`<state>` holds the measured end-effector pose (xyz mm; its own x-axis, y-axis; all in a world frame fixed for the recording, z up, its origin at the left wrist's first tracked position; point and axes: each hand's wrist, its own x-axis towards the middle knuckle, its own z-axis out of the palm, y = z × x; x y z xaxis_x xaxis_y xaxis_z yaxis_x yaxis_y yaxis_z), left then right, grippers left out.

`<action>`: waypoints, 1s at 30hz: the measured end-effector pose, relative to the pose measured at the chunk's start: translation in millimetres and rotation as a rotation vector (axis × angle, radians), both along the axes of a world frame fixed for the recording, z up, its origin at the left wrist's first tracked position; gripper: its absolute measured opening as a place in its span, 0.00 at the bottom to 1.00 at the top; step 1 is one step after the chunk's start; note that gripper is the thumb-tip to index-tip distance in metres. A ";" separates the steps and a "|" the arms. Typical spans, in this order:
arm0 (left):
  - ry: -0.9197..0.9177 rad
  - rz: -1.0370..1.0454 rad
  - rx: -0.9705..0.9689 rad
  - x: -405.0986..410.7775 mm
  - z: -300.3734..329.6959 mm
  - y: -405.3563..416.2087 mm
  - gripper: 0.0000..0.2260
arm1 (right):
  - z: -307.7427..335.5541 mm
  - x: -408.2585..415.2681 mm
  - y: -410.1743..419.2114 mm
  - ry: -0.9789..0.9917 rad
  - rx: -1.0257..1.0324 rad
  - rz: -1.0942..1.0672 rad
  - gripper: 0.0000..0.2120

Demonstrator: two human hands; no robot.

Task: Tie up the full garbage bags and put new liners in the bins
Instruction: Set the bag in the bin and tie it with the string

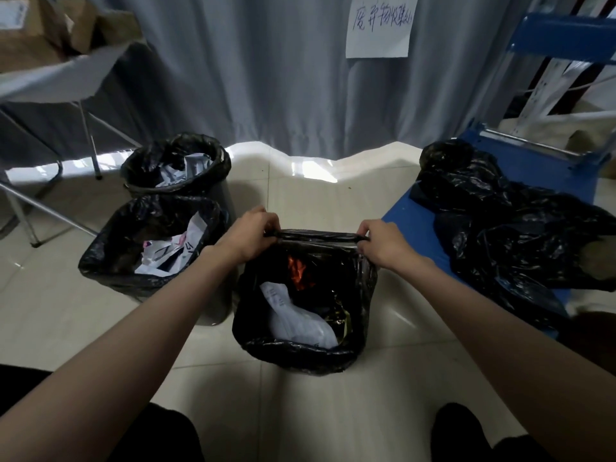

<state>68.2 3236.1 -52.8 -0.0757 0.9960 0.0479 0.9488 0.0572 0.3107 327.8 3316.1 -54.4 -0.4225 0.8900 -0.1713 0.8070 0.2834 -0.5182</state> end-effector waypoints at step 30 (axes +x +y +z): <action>-0.250 0.410 -0.045 10.9 -11.1 2.3 0.15 | -22.4 3.0 4.7 0.022 -0.042 -0.134 0.16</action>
